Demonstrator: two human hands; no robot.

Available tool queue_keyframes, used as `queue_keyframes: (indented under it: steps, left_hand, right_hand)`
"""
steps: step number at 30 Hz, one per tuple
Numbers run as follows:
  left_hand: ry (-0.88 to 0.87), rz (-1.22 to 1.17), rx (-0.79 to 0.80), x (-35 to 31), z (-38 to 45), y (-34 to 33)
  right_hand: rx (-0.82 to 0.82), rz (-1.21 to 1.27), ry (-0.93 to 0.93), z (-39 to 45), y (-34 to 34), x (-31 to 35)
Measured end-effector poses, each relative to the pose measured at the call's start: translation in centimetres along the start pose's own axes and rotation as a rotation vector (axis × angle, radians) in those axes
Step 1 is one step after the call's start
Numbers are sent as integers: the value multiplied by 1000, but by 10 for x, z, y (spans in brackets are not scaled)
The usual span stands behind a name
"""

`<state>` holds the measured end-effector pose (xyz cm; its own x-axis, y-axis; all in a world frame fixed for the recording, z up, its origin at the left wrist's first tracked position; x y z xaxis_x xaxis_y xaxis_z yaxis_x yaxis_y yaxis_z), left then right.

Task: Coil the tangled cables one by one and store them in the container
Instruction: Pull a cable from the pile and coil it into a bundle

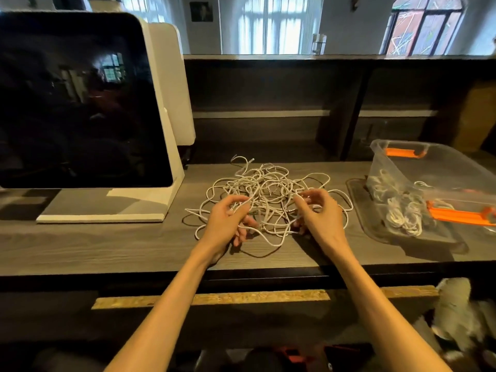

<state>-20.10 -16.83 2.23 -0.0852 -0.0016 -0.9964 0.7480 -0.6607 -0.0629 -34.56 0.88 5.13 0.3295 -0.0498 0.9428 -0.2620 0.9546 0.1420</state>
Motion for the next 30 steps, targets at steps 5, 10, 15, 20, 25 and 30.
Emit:
queue_keyframes:
  steps: [5, 10, 15, 20, 25, 30]
  left_hand:
    - [5, 14, 1, 5, 0, 0]
    - [-2, 30, 0, 2, -3, -1]
    - [1, 67, -27, -1, -6, 3]
    - [42, -157, -76, -3, -9, 14]
    - [31, -276, -158, -10, -14, 36]
    - [8, -153, -148, -25, -28, 47]
  right_hand:
    - [-177, -159, 269, -4, 16, 20]
    - [-186, -372, 656, -27, 2, 51]
    - [27, -312, 619, -47, -20, 56]
    - [132, 127, 63, -33, -21, 42]
    - [384, 441, -326, -46, -44, 42]
    - [359, 163, -238, -38, -41, 37]
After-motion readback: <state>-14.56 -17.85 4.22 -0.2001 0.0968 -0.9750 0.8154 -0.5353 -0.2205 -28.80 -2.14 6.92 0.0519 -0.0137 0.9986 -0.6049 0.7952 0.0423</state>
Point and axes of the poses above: each hand's wrist, its own z-axis towards the middle knuckle, its own y-axis out of the back of the hand, x = y × z, the point moved 10 cm from there along z, towards the middle knuckle, and after that the axes turned 11 degrees about -x, right-handed, at the moved point
